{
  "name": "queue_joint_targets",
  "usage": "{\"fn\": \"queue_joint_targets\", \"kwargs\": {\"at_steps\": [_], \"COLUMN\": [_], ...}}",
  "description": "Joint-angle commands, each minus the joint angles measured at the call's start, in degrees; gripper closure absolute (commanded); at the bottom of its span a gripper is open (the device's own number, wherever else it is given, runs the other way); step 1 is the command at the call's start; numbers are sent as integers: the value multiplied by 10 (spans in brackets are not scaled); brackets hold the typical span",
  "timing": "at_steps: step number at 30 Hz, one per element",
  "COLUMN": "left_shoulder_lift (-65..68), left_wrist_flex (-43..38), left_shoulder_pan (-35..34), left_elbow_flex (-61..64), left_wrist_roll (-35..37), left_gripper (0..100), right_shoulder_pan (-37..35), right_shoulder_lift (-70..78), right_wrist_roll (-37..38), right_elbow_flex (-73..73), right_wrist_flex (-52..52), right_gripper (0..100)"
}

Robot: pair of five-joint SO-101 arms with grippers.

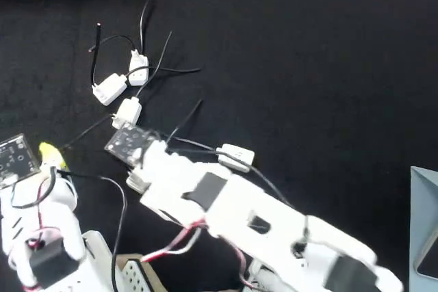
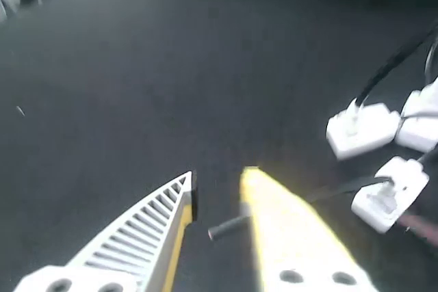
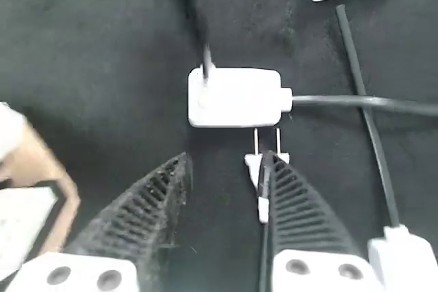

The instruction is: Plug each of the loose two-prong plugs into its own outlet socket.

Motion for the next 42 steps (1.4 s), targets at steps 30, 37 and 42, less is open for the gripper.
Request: {"fn": "queue_joint_targets", "kwargs": {"at_steps": [30,37,42], "left_shoulder_lift": [506,662,753], "left_wrist_flex": [104,55,16], "left_shoulder_pan": [440,416,416], "left_elbow_flex": [-331,-294,-268], "left_wrist_roll": [-41,-46,-98], "left_gripper": [651,640,640], "right_shoulder_pan": [302,302,301], "right_shoulder_lift": [-302,-302,-302], "right_wrist_roll": [19,19,19], "right_elbow_flex": [196,201,201], "right_wrist_flex": [-65,-73,-72], "right_gripper": [985,985,985]}}
